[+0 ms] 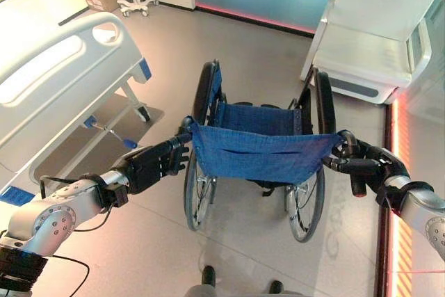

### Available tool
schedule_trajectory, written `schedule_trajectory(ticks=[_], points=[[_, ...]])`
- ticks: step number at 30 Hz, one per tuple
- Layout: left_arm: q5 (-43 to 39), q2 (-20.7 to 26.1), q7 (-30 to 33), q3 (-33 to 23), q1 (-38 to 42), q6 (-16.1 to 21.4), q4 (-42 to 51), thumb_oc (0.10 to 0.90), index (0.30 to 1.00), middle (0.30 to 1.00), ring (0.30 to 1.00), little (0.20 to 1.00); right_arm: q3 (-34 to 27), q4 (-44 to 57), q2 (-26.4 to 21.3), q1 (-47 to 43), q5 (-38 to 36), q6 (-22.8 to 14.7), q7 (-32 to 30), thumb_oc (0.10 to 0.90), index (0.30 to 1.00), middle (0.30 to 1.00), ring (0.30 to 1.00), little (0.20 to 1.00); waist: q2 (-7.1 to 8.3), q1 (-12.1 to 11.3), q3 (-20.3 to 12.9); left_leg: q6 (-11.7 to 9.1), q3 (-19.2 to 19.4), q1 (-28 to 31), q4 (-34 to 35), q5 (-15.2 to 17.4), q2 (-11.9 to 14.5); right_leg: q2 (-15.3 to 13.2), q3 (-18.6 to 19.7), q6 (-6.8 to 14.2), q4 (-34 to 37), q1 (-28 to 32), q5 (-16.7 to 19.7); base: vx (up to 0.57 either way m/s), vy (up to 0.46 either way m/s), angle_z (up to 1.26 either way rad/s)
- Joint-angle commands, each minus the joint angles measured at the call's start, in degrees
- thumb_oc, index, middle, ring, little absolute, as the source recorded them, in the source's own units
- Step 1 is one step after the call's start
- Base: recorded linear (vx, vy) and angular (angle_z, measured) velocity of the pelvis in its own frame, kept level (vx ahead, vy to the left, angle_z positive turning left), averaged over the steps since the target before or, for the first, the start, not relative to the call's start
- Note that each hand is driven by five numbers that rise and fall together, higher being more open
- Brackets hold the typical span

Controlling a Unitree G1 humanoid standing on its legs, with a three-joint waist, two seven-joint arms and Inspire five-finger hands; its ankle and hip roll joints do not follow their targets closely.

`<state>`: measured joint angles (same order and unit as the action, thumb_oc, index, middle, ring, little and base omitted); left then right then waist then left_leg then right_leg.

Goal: Push the wheelchair next to the bed

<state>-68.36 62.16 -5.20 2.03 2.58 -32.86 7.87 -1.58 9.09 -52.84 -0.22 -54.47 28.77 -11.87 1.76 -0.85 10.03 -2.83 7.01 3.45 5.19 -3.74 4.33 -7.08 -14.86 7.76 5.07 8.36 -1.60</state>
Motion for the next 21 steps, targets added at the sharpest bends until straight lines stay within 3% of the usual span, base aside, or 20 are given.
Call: schedule_trajectory(ticks=[1,4,5,6,7,8,9,21], points=[[-6.3,2.0,-5.4,2.7,8.8,4.7,4.8,0.800,0.900,0.900,0.900,0.900,2.3,-1.7,-8.1,-8.0,-2.0,-4.0,0.8,0.800,0.900,0.900,0.900,0.900,-1.91,0.8,-3.5,-1.8,4.4,1.1,-0.2,1.6,1.3,-1.2,-0.7,0.6,-0.1,-1.8,3.9,0.00,0.000,0.00],[-6.9,2.4,-5.5,4.5,10.5,4.8,5.2,0.800,0.900,0.900,0.900,0.900,3.5,-2.0,-8.6,-9.3,-3.4,-3.9,1.1,0.800,0.900,0.900,0.900,0.900,-1.87,0.7,-3.6,-1.7,4.3,1.2,-0.2,1.8,1.1,-1.2,-0.8,0.7,-0.1,-1.7,3.9,0.04,-0.002,0.00],[-7.1,2.7,-5.4,5.3,11.2,5.2,5.3,0.800,0.900,0.900,0.900,0.900,4.1,-2.1,-8.9,-9.9,-3.6,-3.7,1.3,0.646,0.669,0.669,0.669,0.669,-1.86,0.8,-3.7,-1.7,4.3,1.3,-0.2,1.8,1.1,-1.2,-0.9,0.7,-0.1,-1.6,3.9,0.05,-0.003,0.00],[-7.6,3.0,-5.0,6.3,12.2,5.6,5.5,0.687,0.731,0.731,0.731,0.731,4.6,-2.4,-9.2,-10.7,-3.6,-3.4,1.8,0.400,0.300,0.300,0.300,0.300,-1.82,0.8,-3.9,-1.7,4.1,1.3,-0.2,1.9,1.0,-1.2,-0.9,0.7,-0.1,-1.5,3.9,0.05,-0.001,0.00],[-7.8,3.0,-4.8,6.6,12.5,5.7,5.5,0.566,0.549,0.549,0.549,0.549,4.8,-2.4,-9.4,-10.9,-3.7,-3.4,1.9,0.400,0.300,0.300,0.300,0.300,-1.83,0.8,-3.9,-1.7,4.1,1.4,-0.2,1.9,1.0,-1.2,-0.9,0.7,-0.1,-1.5,3.8,0.05,0.000,0.01],[-8.1,2.9,-3.9,7.5,13.4,6.1,5.5,0.566,0.549,0.549,0.549,0.549,5.7,-2.7,-9.3,-11.6,-3.2,-3.6,2.2,0.400,0.300,0.300,0.300,0.300,-1.84,0.8,-4.0,-1.7,4.1,1.4,-0.2,1.9,1.0,-1.2,-0.9,0.7,-0.1,-1.4,3.8,0.04,0.002,0.01],[-8.2,2.8,-3.5,8.0,14.0,6.5,5.4,0.400,0.300,0.300,0.300,0.300,6.3,-2.8,-9.4,-12.1,-2.9,-3.6,2.5,0.400,0.300,0.300,0.300,0.300,-1.84,0.8,-4.1,-1.7,4.0,1.5,-0.2,2.0,0.9,-1.2,-0.9,0.7,-0.1,-1.3,3.8,0.06,0.003,0.00],[-8.9,2.0,-3.0,9.3,14.8,6.6,3.9,0.400,0.300,0.300,0.300,0.300,8.7,-2.1,-9.0,-13.2,-2.8,-2.6,2.6,0.400,0.300,0.300,0.300,0.300,-1.89,1.1,-4.8,-1.5,3.7,2.1,-0.2,2.4,0.8,-0.9,-0.1,0.6,-0.1,-1.0,3.2,0.03,-0.003,-0.01]])
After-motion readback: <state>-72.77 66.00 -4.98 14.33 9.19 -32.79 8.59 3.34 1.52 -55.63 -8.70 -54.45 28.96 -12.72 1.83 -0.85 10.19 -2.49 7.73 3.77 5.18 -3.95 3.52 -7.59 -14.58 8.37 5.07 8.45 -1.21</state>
